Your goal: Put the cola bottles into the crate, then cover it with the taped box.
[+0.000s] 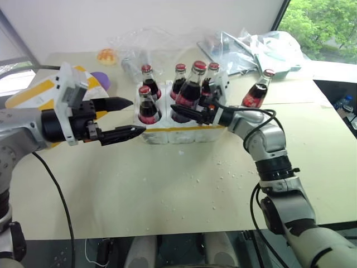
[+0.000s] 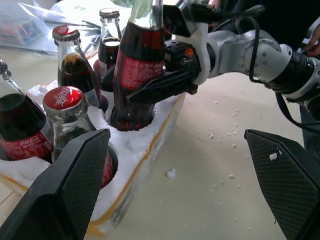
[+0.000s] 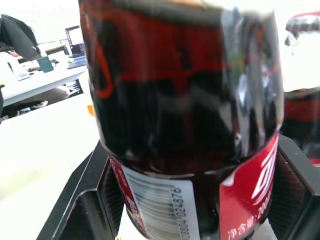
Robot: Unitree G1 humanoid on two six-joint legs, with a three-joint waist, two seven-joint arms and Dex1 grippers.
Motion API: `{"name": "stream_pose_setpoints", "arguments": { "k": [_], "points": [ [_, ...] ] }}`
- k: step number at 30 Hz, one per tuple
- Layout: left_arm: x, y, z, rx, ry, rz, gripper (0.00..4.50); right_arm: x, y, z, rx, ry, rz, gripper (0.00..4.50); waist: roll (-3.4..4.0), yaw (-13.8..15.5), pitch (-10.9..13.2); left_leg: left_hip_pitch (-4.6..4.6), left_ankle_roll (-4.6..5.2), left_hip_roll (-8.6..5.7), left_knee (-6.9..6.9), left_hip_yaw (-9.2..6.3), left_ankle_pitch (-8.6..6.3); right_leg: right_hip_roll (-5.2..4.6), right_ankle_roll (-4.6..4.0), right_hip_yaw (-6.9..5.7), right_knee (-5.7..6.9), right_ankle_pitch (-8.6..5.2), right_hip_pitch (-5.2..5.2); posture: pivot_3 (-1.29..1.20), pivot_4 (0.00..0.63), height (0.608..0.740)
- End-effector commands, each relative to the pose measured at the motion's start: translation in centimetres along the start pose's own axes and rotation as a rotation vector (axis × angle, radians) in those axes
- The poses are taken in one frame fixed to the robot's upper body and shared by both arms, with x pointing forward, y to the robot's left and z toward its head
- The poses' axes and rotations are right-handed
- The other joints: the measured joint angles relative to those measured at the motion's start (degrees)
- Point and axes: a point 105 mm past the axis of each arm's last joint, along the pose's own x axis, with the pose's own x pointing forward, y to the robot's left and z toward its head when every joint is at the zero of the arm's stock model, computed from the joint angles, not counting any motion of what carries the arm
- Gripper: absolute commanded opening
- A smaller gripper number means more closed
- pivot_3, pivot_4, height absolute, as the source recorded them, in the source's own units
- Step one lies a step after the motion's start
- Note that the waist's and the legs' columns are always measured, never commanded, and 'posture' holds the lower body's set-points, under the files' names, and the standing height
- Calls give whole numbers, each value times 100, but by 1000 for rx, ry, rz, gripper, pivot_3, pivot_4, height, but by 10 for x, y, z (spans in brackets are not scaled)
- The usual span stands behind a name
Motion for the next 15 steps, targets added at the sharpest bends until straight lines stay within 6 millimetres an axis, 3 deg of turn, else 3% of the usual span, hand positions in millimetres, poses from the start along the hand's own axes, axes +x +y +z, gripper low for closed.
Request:
{"name": "stream_pose_setpoints", "arguments": {
  "k": [1, 3, 6, 7, 13, 15],
  "points": [
    [-2, -2, 11, 48, -30, 2, 4500, 9, 2, 7, -107, 1, 12, 2885, 0, -1, 0, 0, 0, 0, 0, 0, 0, 0, 0, 0, 0, 0, 0, 0, 150, 737],
    [-1, -2, 12, 49, -34, 0, 4500, 10, 1, 1, -127, 35, 12, 2885, -1, -9, -1, 1, 0, 0, 0, 0, 0, 0, 0, 0, 1, 0, 0, 0, 150, 737],
    [0, -1, 12, 51, -36, -2, 4500, 11, 4, -3, -128, 63, 38, 4347, -2, -7, -1, 10, 0, 0, 0, 1, 0, 0, -1, 0, 1, 1, 6, 0, 150, 737],
    [0, -1, 13, 52, -36, -3, 4500, 11, 6, -3, -132, 63, 42, 4470, -2, -4, -1, 13, 0, 0, 0, 1, 0, 0, -1, 0, 1, 1, 9, 0, 150, 737],
    [1, 0, 13, 57, -37, -8, 4500, 1, 7, 8, -141, 30, 38, 4470, -3, -1, -2, 15, -1, 0, 0, 0, 0, 1, -1, 0, 1, 1, 12, 0, 150, 737],
    [2, 1, 14, 58, -38, -10, 4500, -11, 4, 20, -138, 0, 16, 4470, -2, 8, -1, 15, -1, 0, 0, 0, 0, 0, -1, 0, 1, 1, 12, 0, 150, 737]
  ]
}}
